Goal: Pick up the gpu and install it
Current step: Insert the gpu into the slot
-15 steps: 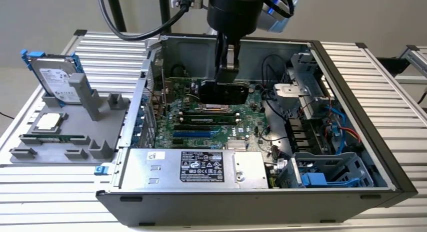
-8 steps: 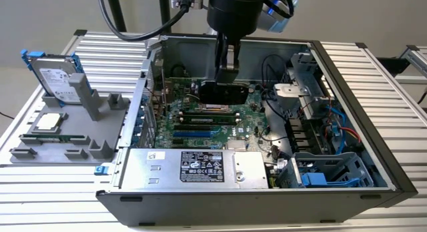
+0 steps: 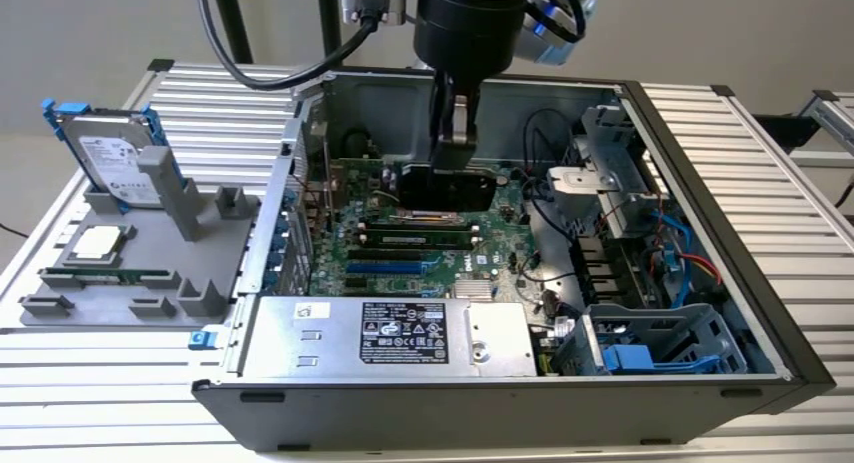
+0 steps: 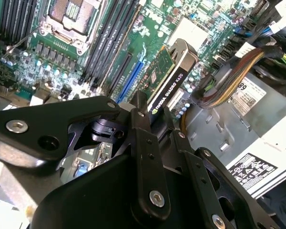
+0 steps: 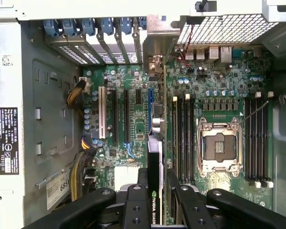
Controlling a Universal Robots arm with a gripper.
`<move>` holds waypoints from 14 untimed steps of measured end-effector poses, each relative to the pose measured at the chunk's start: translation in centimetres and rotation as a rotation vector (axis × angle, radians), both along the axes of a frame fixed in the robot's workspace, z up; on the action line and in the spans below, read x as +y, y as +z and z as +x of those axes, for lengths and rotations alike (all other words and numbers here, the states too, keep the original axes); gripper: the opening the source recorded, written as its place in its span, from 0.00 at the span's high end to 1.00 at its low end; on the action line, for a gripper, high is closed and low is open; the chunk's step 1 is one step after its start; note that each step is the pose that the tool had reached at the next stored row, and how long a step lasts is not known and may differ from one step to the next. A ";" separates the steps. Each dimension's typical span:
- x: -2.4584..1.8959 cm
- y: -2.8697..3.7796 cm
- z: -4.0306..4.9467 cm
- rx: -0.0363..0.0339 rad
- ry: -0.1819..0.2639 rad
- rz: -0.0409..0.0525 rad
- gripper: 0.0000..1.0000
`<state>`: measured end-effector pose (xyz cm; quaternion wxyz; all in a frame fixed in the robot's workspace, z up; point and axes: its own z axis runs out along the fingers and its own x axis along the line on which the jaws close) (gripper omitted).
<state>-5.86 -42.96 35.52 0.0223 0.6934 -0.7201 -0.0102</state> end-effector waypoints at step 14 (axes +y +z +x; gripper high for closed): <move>0.00 -0.58 0.00 0.0000 0.000 0.0000 1.00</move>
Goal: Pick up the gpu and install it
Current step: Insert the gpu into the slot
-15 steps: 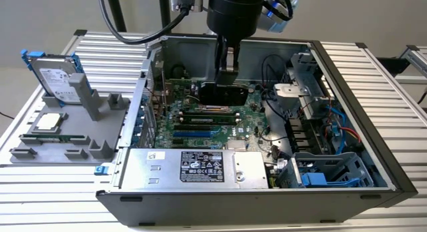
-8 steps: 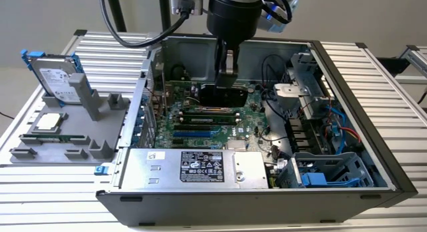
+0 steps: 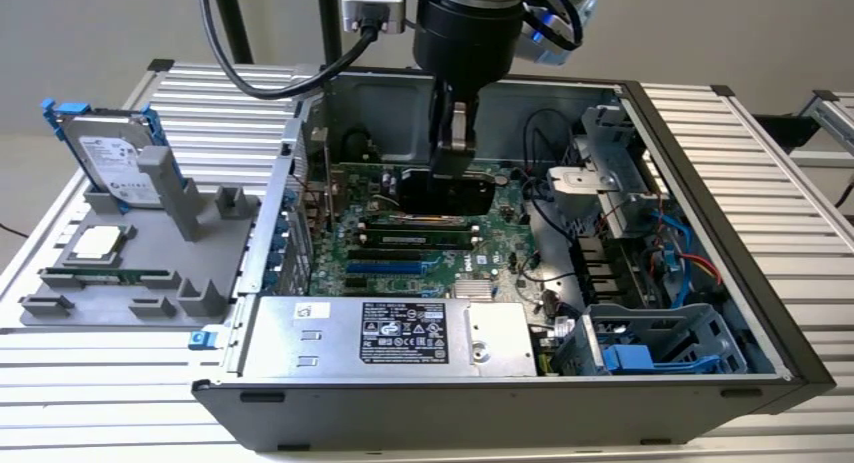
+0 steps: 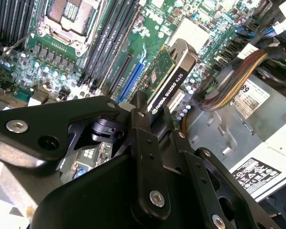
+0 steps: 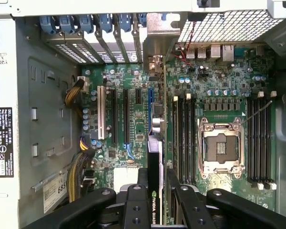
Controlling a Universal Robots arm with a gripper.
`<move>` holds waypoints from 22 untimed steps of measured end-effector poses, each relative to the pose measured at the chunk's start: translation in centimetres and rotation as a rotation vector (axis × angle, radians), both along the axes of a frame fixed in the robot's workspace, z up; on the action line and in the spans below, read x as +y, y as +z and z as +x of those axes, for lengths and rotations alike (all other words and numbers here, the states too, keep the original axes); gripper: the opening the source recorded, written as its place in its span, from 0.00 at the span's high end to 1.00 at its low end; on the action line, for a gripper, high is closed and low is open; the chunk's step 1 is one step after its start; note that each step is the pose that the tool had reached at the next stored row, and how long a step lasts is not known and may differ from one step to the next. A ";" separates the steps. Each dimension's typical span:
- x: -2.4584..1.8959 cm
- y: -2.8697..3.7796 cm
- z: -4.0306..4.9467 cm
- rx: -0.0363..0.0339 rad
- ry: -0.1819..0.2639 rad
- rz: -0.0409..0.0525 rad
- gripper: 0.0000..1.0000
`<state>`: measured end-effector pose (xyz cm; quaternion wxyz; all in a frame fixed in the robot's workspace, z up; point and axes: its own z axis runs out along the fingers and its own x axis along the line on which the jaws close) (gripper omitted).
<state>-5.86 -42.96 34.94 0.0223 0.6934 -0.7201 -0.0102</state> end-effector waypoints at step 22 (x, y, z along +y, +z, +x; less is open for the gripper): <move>0.00 -0.67 0.00 0.0000 0.000 0.0000 1.00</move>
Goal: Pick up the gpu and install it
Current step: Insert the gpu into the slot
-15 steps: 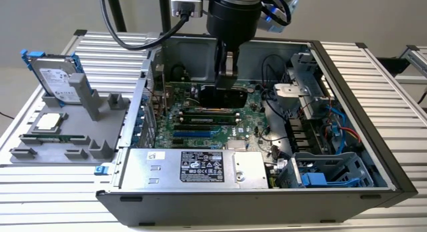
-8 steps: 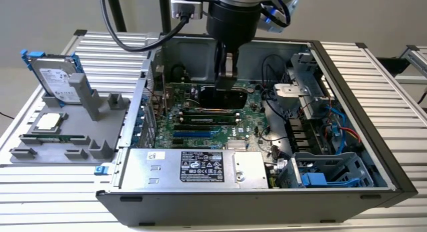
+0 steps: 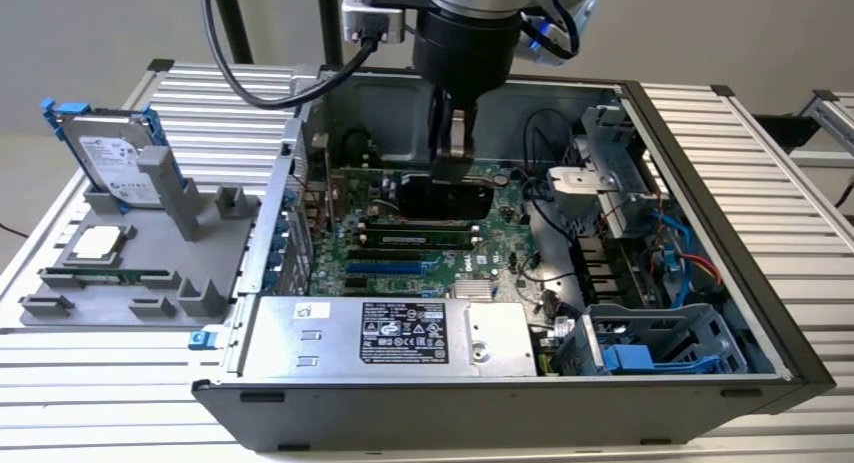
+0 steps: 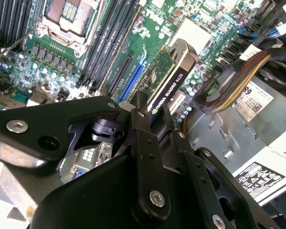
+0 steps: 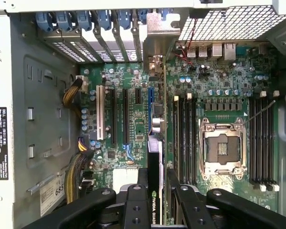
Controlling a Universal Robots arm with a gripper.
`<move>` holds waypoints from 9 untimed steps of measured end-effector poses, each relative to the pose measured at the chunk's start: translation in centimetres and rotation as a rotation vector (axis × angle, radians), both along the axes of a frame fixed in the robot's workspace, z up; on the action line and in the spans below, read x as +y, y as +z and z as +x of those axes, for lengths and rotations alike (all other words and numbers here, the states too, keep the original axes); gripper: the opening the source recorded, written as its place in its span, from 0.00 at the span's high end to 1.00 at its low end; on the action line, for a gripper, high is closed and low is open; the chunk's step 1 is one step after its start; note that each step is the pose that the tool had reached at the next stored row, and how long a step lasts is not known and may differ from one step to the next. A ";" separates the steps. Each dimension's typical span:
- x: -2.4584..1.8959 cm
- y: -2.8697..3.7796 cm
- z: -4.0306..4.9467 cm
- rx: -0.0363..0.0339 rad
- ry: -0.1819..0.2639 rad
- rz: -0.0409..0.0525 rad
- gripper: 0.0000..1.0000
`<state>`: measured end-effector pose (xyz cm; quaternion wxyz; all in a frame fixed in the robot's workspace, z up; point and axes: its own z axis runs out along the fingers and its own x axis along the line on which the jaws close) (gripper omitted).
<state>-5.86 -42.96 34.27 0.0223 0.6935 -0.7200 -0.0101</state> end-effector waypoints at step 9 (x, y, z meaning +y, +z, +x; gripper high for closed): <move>-0.01 -0.60 -0.08 0.0000 0.000 0.0001 1.00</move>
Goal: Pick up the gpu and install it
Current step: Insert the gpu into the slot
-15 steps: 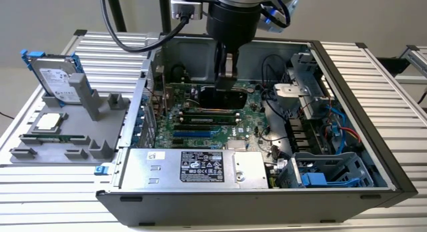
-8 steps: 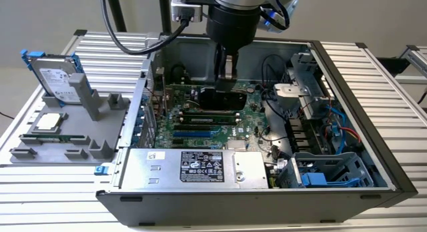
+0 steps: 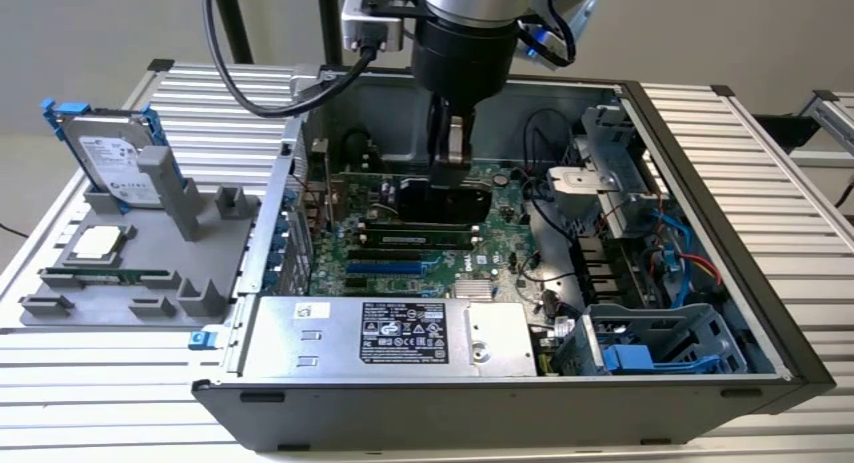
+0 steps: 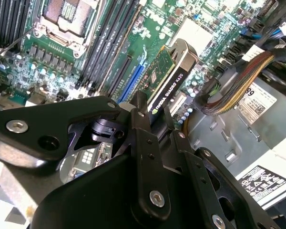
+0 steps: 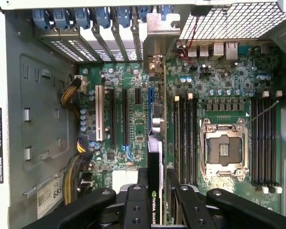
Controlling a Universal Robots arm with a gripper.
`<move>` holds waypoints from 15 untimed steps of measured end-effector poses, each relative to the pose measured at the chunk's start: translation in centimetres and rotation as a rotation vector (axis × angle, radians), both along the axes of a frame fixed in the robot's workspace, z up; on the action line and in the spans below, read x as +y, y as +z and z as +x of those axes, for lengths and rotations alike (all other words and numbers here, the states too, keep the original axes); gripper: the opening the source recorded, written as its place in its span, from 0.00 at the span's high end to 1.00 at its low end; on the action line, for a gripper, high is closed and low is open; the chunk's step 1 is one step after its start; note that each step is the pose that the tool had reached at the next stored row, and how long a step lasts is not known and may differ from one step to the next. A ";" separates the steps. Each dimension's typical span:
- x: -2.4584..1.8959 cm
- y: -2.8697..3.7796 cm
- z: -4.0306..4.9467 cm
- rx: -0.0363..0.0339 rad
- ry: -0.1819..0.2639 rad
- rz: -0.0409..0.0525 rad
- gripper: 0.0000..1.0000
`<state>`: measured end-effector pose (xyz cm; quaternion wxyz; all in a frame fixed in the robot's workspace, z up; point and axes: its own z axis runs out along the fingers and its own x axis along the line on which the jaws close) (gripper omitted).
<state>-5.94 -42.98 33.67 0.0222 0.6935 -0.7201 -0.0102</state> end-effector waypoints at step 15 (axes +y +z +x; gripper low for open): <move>-0.01 -1.10 -0.10 0.0000 0.000 -0.0001 1.00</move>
